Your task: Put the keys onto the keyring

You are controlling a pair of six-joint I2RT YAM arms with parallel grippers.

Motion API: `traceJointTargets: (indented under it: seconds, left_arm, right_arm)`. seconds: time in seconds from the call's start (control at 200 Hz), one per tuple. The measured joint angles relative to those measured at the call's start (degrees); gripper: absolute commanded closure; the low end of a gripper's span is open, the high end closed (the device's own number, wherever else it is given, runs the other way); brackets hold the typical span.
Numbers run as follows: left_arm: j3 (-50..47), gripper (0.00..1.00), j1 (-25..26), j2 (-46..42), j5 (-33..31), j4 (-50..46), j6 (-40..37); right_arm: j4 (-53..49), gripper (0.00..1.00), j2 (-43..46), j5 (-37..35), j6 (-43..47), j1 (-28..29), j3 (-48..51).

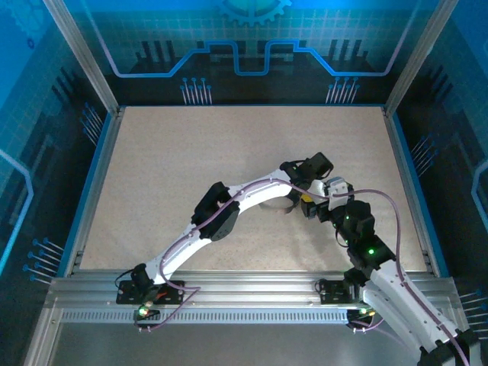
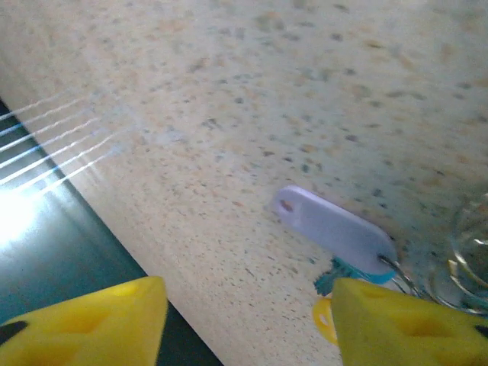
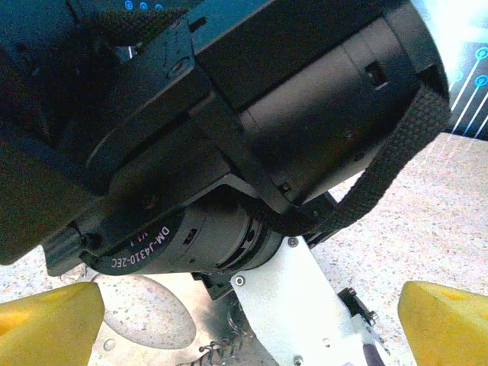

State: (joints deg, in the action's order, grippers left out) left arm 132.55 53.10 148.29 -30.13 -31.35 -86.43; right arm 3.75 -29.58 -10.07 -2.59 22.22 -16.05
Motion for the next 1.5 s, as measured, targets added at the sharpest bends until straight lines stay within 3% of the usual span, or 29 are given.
traceJointTargets:
  seconds: [0.215, 0.295, 0.51, 0.685, 0.845, 1.081, 1.296, 1.501]
  left_arm:
    - [-3.5, 0.15, -0.07, -2.58, -2.78, 4.72, 2.27]
    - [-6.16, 0.05, -0.35, -5.31, -3.76, 5.46, 4.35]
    - [-21.09, 0.01, -3.41, -23.71, -0.55, 6.43, 17.31]
    - [-39.56, 0.01, -7.89, -47.39, 8.09, 9.57, 30.99]
    - [-63.06, 0.01, -13.25, -68.76, 17.84, 17.84, 46.05]
    - [-96.91, 0.01, -29.31, -90.88, 24.55, 29.59, 66.29]
    - [-113.5, 0.01, -42.01, -91.95, 25.09, 43.93, 74.36]
    - [-116.83, 0.01, -44.52, -79.25, 26.58, 58.95, 74.51]
  right_arm:
    - [0.37, 0.0, 0.39, 0.0, 0.26, 0.0, -0.22]
    - [0.28, 0.0, 0.39, -0.02, 0.46, 0.0, -0.96]
    - [-1.2, 0.0, -0.04, -0.46, 0.92, 0.02, -3.67]
    - [-3.04, 0.0, 0.02, -2.4, 3.32, -0.02, -5.75]
    - [-3.52, 0.0, 0.0, -4.46, 4.81, -0.07, -6.16]
    - [0.59, 0.0, -3.19, -5.81, 8.28, -0.42, -4.79]
    - [7.43, 0.0, -9.68, -4.35, 11.43, -5.57, 0.15]
    - [16.13, 0.0, -17.66, 0.76, 10.51, -12.26, 4.24]
